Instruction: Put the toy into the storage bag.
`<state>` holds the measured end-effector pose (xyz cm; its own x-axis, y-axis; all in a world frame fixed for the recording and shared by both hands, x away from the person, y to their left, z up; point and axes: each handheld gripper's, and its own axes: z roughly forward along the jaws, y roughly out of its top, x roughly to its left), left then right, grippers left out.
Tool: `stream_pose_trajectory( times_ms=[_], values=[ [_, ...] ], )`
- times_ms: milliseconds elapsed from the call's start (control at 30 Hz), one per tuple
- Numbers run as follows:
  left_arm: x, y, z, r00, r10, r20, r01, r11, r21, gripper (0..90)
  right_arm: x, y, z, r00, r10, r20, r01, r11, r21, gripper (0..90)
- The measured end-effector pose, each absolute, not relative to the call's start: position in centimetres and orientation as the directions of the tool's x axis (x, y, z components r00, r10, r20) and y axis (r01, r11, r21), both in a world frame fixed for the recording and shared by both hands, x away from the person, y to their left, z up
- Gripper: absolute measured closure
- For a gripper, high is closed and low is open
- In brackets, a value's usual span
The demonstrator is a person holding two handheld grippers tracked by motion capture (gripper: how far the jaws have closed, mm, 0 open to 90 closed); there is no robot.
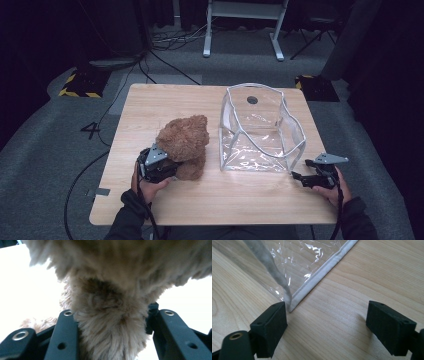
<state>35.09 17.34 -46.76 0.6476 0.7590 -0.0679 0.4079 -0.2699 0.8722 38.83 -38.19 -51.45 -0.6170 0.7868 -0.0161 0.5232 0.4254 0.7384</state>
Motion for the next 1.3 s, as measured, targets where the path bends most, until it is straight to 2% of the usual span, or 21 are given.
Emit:
stream_pose_trajectory(
  times_ms=[867, 1300],
  values=[
    [35.5, 16.8, -43.4, 0.631, 0.768, -0.108, 0.327, -0.137, 0.935, 59.4, 38.7, -38.2, -51.5, -0.613, 0.79, -0.015, 0.526, 0.422, 0.738, 16.8],
    [36.1, 16.1, -41.8, 0.633, 0.768, -0.097, 0.289, -0.119, 0.95, 59.8, 38.7, -38.2, -51.5, -0.611, 0.791, -0.015, 0.526, 0.421, 0.739, 16.8]
  ],
)
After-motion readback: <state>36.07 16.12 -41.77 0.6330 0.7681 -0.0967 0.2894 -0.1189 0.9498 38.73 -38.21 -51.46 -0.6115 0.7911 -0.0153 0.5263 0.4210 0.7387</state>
